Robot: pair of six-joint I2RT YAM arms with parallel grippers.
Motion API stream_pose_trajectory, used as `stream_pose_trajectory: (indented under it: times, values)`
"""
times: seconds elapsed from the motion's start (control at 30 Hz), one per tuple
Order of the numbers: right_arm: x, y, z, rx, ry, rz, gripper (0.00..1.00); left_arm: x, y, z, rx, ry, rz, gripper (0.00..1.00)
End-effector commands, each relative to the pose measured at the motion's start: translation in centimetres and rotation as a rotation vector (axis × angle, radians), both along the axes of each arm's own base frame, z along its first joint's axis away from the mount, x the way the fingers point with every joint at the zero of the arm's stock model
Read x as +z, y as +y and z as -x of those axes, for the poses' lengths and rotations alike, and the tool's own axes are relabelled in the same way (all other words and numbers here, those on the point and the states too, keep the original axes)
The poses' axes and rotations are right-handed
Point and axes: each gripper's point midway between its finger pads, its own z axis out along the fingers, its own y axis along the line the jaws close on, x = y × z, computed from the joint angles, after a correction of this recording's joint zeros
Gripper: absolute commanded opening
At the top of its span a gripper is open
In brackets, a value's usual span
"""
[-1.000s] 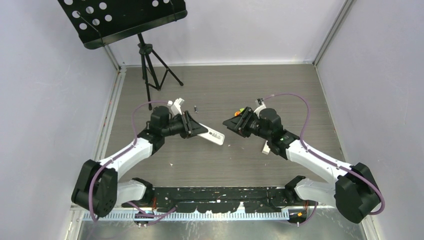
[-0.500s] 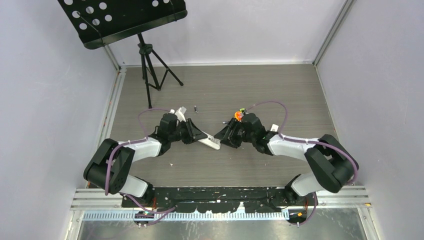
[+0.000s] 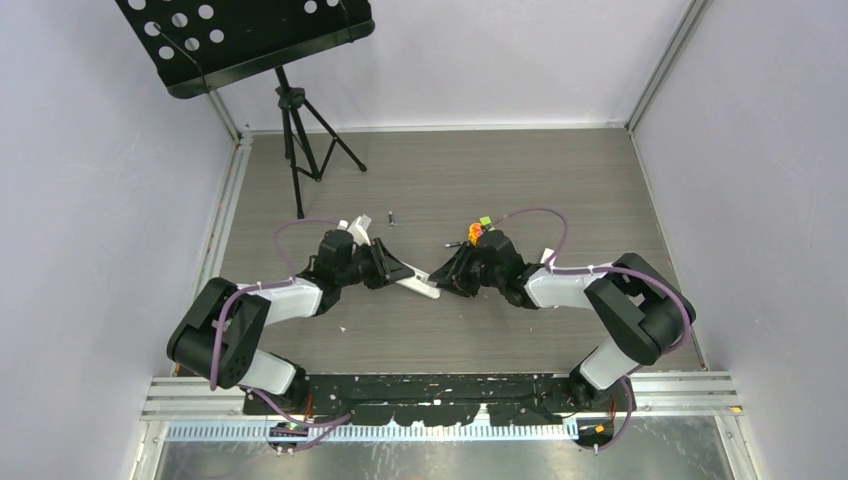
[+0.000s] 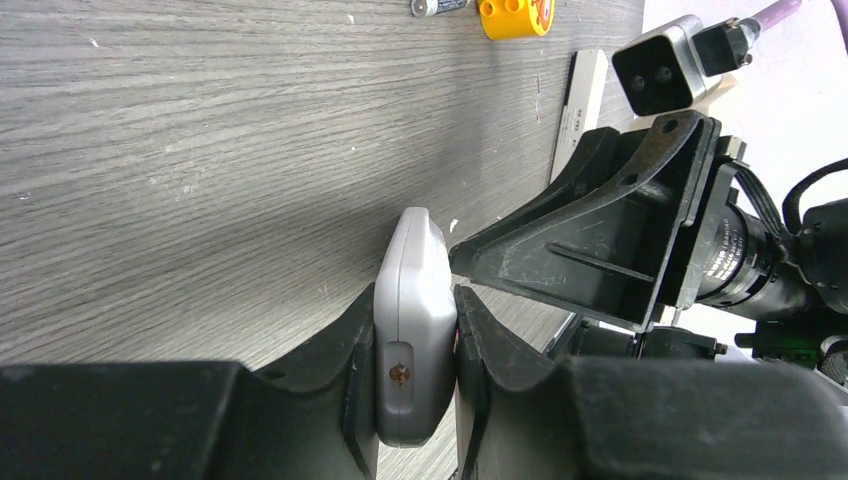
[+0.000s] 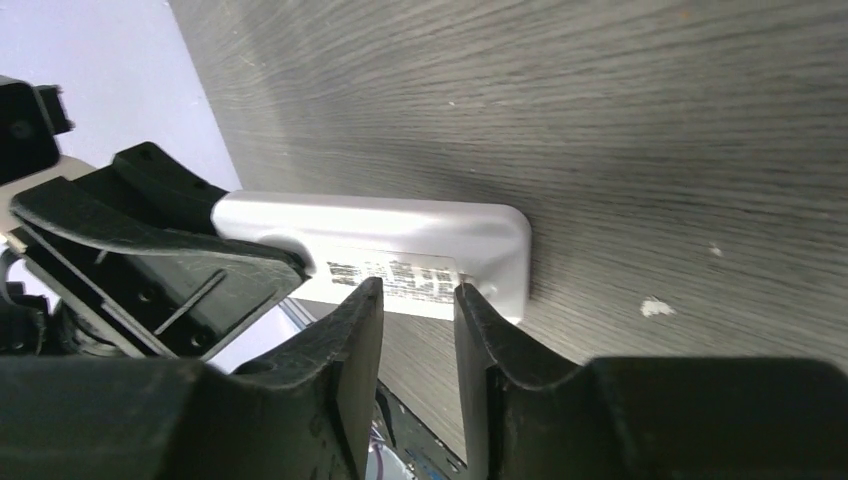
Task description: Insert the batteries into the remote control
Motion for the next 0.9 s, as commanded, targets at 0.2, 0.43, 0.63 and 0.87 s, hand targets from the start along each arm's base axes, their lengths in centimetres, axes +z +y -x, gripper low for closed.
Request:
stream_pose_trajectory:
  times: [0.2, 0.43, 0.63, 0.87]
  values:
    - [0.5, 0.4, -1.0, -0.017, -0.058, -0.017, 0.36, -1.2, 0.9, 0.1, 0.025, -0.011, -0.064, 0.00]
    - [-0.5, 0.3, -0.7, -0.012, -0.034, 0.006, 0.42, -1.2, 1.0, 0.1, 0.027, -0.011, -0.066, 0.00]
    - [-1.2, 0.3, -0.8, -0.014, -0.024, 0.016, 0.42, -1.3, 1.0, 0.2, 0.024, -0.006, -0.067, 0.00]
    - [-1.3, -0.3, -0.7, -0.015, -0.028, 0.069, 0.43, -1.4, 1.0, 0.2, 0.024, -0.007, -0.069, 0.00]
